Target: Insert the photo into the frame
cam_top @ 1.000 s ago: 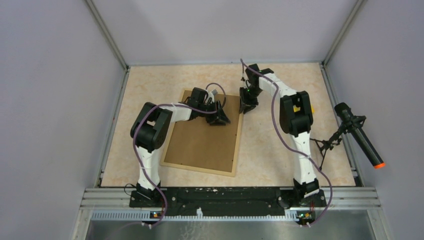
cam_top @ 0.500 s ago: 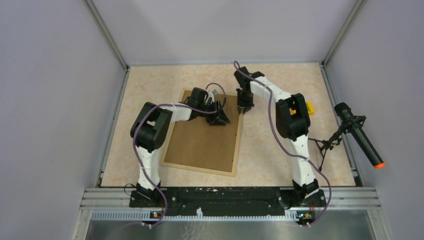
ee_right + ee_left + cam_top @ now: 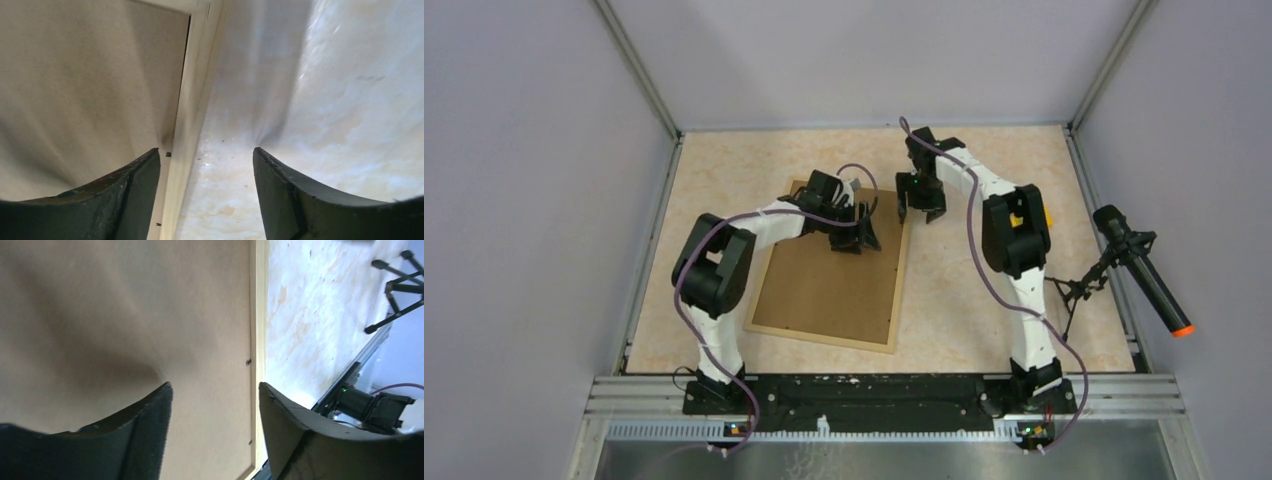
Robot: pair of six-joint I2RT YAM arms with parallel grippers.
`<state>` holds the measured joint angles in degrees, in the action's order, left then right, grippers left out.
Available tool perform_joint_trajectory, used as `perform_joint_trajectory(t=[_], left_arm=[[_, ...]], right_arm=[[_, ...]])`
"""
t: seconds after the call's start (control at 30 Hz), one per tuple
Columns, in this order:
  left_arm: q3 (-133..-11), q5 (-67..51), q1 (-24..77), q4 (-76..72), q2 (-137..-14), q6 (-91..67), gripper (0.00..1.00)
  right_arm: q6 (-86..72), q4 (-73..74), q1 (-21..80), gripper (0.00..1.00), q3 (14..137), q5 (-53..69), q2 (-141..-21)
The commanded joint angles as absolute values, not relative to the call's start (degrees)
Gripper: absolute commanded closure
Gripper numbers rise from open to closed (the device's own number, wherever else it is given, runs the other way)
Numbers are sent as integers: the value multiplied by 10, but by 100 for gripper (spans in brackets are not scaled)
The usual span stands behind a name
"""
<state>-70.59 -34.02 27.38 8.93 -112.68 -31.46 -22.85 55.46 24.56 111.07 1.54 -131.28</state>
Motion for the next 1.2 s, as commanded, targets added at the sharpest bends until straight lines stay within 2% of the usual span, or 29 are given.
perform_joint_trajectory(t=[0.0, 0.17, 0.27, 0.4, 0.57, 0.73, 0.9, 1.03, 1.17], left_arm=[[-701, -277, 269, 227, -1010, -233, 28], [-540, -322, 271, 251, -880, -290, 25], [-424, -304, 271, 293, -781, -356, 24], [-345, -272, 272, 352, -652, -467, 19], [-265, -305, 274, 311, -549, -611, 15], [-269, -273, 277, 338, -583, -617, 9], [-279, -217, 278, 302, -675, -582, 9], [-361, -91, 266, 317, -779, -502, 8], [-449, -60, 212, 309, -852, -432, 7]], right_arm=[[-102, 502, 221, 30, 1125, 90, -1249], [-59, 405, 216, 22, 1155, 147, -1277], [-64, 419, 216, 21, 1243, 158, -1346], [-57, 460, 217, 20, 1353, 173, -1427], [-73, 445, 217, 22, 1344, 204, -1444], [-95, 415, 217, 25, 1282, 223, -1438], [-118, 422, 216, 28, 1203, 209, -1405], [-156, 342, 212, 28, 999, 223, -1292], [-195, 285, 210, 29, 807, 232, -1165]])
